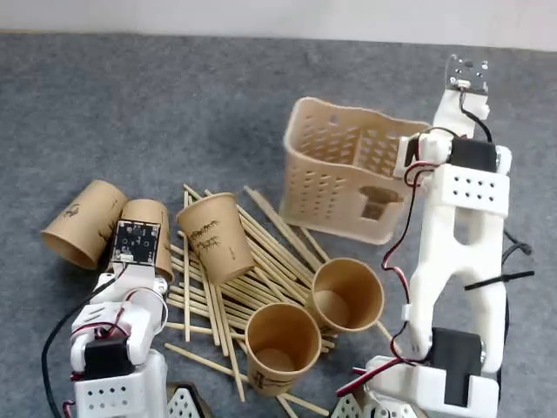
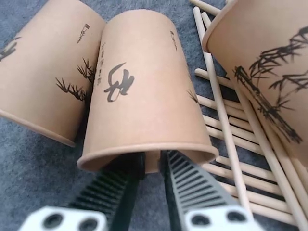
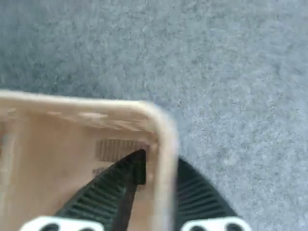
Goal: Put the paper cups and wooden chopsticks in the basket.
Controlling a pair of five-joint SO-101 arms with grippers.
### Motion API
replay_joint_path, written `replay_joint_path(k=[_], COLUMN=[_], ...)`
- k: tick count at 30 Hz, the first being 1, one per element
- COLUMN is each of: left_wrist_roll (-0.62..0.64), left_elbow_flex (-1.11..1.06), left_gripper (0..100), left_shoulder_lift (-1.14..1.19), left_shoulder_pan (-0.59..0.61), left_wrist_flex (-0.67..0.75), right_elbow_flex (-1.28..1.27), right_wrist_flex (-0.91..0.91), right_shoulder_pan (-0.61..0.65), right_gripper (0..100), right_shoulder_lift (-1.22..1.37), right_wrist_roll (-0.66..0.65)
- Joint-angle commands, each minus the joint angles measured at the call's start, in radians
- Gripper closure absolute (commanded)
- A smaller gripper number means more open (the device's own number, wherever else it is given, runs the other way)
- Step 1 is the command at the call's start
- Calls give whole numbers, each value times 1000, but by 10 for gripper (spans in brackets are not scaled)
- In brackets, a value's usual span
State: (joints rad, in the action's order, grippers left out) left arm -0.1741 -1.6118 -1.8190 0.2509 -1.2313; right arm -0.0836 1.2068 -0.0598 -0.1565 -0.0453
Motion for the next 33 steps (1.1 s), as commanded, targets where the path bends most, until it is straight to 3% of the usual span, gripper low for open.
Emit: replay_joint_path(k=[1,10,18,21,26,33], left_wrist_roll=[2,2,2,2,2,2], left_elbow_flex=[5,5,5,5,5,5], left_gripper=[926,926,926,926,926,926], left_shoulder_lift=[-8,-8,-8,-8,-8,-8], left_shoulder_pan=[13,12,12,12,12,12], left_wrist_flex=[18,18,20,20,20,20], right_elbow_flex=[33,50,50,56,147,205], right_wrist_flex=[-62,-216,-209,-111,41,205], right_shoulder_pan=[19,-47,-56,-54,-5,96], right_gripper=[994,993,988,971,855,854], right_shoulder_lift=[-25,-24,-36,-36,-91,-249], right_wrist_roll=[2,9,11,11,11,3])
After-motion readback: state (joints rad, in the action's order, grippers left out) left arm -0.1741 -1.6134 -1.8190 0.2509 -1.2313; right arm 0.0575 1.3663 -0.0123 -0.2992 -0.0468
